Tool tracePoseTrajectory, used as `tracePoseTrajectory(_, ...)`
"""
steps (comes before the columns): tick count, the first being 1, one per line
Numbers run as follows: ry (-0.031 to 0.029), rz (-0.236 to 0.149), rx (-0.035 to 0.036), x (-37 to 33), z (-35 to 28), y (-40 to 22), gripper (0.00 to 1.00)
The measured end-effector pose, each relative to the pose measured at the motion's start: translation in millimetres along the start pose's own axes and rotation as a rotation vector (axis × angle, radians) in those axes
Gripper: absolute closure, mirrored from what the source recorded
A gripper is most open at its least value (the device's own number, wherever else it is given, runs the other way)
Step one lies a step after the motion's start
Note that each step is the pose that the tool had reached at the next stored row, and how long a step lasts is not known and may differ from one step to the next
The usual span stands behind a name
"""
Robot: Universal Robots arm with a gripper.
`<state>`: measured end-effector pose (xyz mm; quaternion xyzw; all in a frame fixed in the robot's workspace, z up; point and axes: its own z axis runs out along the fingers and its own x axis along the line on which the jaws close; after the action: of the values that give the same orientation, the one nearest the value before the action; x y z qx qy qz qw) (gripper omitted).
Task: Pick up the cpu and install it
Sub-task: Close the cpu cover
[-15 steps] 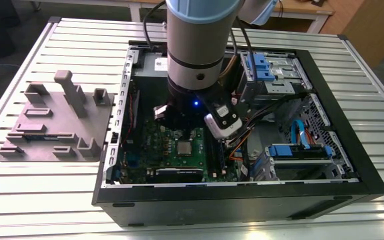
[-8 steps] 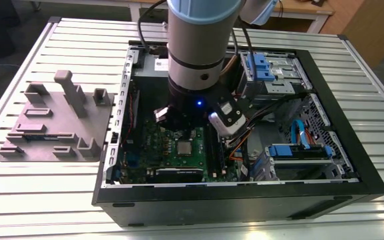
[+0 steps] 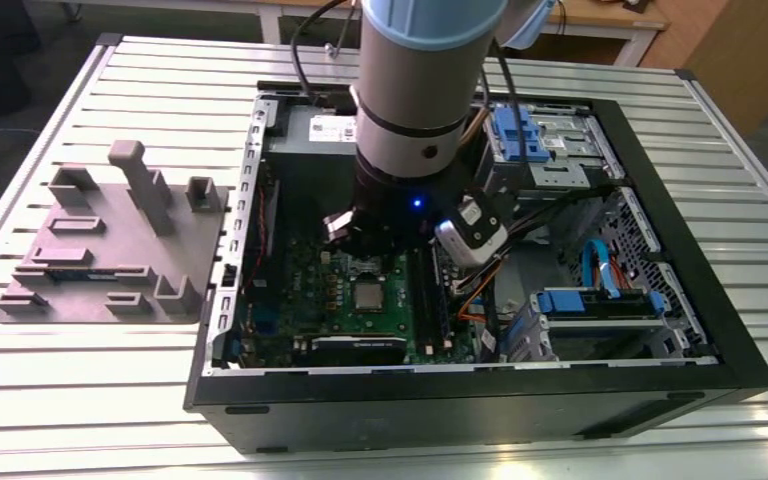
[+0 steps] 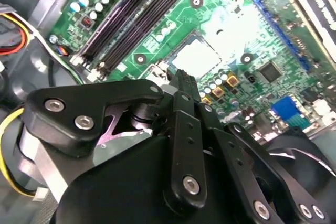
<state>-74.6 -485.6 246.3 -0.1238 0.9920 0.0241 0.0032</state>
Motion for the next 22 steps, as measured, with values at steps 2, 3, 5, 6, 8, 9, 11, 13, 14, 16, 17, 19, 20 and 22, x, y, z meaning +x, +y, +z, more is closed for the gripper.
tracePoseTrajectory(2, -0.0085, -0.005, -0.0343, -0.1, 0.2, 0.1, 0.90)
tracePoseTrajectory(3, -0.0109, -0.006, -0.0435, -0.1, 0.1, 0.1, 0.90)
tracePoseTrajectory(5, -0.0112, -0.006, -0.0440, -0.1, 0.2, 0.1, 0.90)
tracePoseTrajectory(6, -0.0112, -0.006, -0.0441, -0.1, 0.2, 0.1, 0.90)
tracePoseTrajectory(8, -0.0112, -0.006, -0.0440, -0.1, 0.2, 0.1, 0.90)
tracePoseTrajectory(9, -0.0112, -0.006, -0.0441, -0.1, 0.2, 0.1, 0.90)
tracePoseTrajectory(11, -0.0112, -0.006, -0.0441, -0.1, 0.2, 0.1, 0.90)
tracePoseTrajectory(13, -0.0112, -0.006, -0.0441, -0.1, 0.2, 0.1, 0.90)
tracePoseTrajectory(14, -0.0112, -0.006, -0.0441, -0.1, 0.2, 0.1, 0.90)
tracePoseTrajectory(16, -0.0112, -0.006, -0.0441, -0.1, 0.2, 0.1, 0.90)
tracePoseTrajectory(17, -0.0112, -0.006, -0.0448, -0.1, 0.1, 0.1, 0.90)
tracePoseTrajectory(19, -0.0155, -0.007, -0.0607, -0.1, 0.2, -0.2, 0.90)
tracePoseTrajectory(20, -0.0174, -0.010, -0.0693, -0.1, 0.2, -0.1, 0.90)
tracePoseTrajectory(22, -0.0163, -0.036, -0.0744, -0.1, 0.2, 0.0, 0.90)
